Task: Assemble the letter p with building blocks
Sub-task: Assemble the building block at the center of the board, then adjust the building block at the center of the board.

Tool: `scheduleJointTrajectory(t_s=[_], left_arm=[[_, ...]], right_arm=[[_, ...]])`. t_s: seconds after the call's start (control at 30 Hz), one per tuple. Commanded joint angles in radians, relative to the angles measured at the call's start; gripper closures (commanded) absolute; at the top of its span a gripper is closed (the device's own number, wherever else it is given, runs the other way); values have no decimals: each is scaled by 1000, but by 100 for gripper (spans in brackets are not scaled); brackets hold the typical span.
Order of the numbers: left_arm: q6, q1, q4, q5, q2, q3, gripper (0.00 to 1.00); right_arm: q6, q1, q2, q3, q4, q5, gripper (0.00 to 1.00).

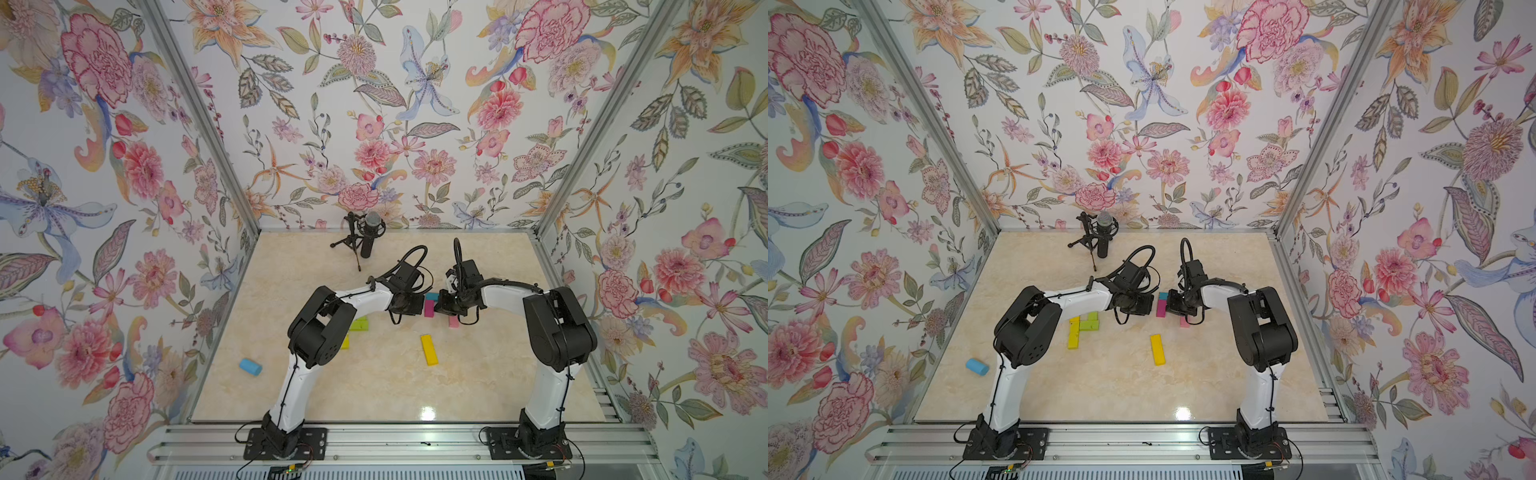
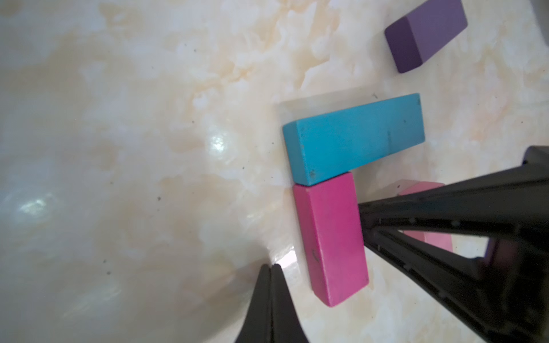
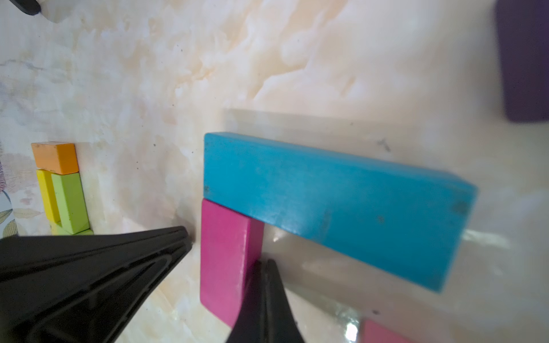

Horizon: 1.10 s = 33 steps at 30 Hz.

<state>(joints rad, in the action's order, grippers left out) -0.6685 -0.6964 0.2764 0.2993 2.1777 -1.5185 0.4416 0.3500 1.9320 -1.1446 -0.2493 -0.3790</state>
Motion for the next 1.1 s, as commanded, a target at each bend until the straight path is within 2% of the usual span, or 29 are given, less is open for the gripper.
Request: scheduleJointTrajectory(t_s=[0.0, 0.13, 0.3, 0.47, 0.53, 0.63, 0.73, 1.07], left_arm=[[19, 9, 45, -46, -32, 29, 100], [17, 12, 65, -108, -69, 31, 100], [14, 9, 75, -205, -162, 39, 100], [13, -14, 29, -149, -252, 57, 100], [23, -37, 30, -88, -255, 33, 100], [41, -82, 51, -14, -205, -27, 100], [61, -122, 84, -3, -150, -69, 100], [82, -180, 163, -17, -83, -76, 100]], right_arm=[[-10, -5, 32, 3, -45, 15, 100], [-3, -6, -32, 35, -47, 41, 100], [-3, -8, -232, 98, -51, 88, 100], [-6, -62, -440, 155, -110, 133, 100], [-13, -103, -483, 171, -158, 138, 100], [-33, -162, -490, 204, -186, 136, 100], [-39, -196, -482, 245, -186, 125, 100], [-47, -197, -423, 304, -145, 119, 100]])
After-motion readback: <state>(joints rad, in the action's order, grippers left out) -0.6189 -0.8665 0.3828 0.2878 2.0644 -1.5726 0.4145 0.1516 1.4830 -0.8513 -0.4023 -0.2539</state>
